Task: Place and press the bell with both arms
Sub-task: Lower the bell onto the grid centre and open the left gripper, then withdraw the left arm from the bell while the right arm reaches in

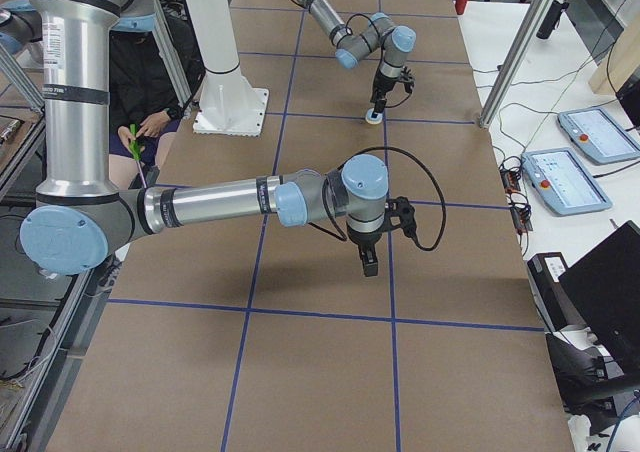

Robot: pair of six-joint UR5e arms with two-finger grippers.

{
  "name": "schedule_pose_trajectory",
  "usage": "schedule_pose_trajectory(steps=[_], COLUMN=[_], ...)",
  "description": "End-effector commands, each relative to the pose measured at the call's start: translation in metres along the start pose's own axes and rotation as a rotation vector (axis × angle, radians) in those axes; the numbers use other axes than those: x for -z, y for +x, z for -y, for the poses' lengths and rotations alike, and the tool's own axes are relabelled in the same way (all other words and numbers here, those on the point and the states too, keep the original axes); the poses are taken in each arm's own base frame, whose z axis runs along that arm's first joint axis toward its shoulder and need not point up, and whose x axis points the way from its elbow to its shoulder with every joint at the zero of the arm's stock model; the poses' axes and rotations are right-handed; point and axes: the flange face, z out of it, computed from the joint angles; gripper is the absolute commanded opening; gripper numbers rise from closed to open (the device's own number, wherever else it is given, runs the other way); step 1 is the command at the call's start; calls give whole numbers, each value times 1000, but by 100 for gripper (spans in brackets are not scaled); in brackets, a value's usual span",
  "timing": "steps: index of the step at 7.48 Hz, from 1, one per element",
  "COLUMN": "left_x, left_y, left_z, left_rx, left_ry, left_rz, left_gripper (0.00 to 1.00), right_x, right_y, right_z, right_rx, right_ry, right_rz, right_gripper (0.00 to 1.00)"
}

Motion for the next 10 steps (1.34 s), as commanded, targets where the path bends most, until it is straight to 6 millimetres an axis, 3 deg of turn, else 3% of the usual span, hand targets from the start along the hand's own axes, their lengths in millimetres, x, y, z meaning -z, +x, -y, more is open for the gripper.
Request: schedule_pose_trajectory(steps=[1, 2, 3, 4, 5, 6, 7, 8, 10], left_x=[62, 100, 123, 143, 153, 161, 172, 183, 211], left_y=[-11, -40, -102, -163, -225, -303, -364, -427, -549], left_z=[-2, -3, 0, -8, -27, -41, -52, -63, -89], left_rx=[-52, -91, -79, -71, -144, -197, -258, -300, -336], left_ry=[-8, 11, 69, 128, 160, 183, 202, 213, 236], left_rz=[61, 71, 51, 36, 41, 64, 89, 117, 172], left_gripper=[100, 100, 100, 100, 100, 100, 100, 100, 100], right_x=[10, 11, 11, 23, 15, 2, -7, -18, -51], right_y=[-14, -26, -64, -92, -136, -179, -226, -281, -391], right_z=[18, 24, 59, 84, 96, 108, 123, 135, 139], right_rx=[32, 51, 128, 86, 35, 44, 36, 10, 5], right_ry=[28, 30, 38, 61, 52, 34, 31, 37, 48], right_rz=[33, 67, 77, 94, 115, 125, 128, 116, 95], right_gripper=[100, 100, 100, 100, 100, 100, 100, 100, 100])
